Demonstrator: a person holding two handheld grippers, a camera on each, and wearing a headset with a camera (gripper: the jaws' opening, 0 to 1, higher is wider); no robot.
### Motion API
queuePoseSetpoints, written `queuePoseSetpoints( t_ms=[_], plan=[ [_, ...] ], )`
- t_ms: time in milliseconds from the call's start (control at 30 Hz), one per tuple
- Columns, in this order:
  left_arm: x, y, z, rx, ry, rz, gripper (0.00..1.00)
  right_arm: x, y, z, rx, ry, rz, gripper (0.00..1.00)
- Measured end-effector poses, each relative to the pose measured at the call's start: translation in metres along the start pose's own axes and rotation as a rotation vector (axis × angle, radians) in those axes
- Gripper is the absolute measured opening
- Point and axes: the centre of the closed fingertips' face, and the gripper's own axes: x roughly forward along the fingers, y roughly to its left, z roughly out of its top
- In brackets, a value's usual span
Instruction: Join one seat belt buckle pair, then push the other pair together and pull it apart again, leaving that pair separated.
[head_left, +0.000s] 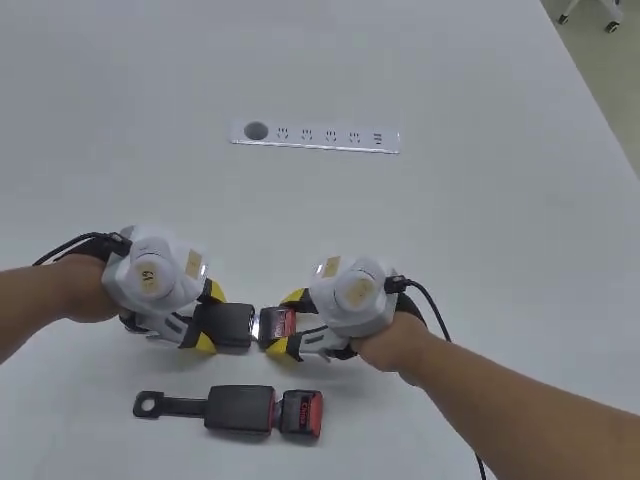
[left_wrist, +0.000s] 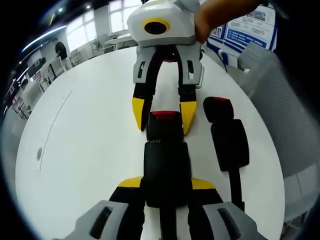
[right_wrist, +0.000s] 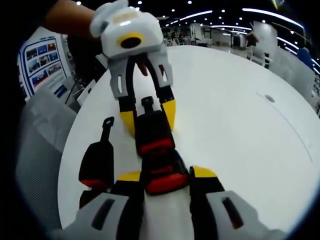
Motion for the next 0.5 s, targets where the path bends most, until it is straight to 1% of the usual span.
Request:
queuePoseSetpoints(
  t_ms=[300,500],
  plan=[
    [0.0005,-0.0005,0.0012,-0.007,0.0,0.005,0.34,0.0008,-0.0005,0.0007,-0.01,0.012,-0.008,0.35],
    [0.0009,0.0,0.0008,-0.009,0.003,0.005,0.34,0.0021,-0.0009,0.0007,-0.027,0.029,-0.027,0.36]
  ],
)
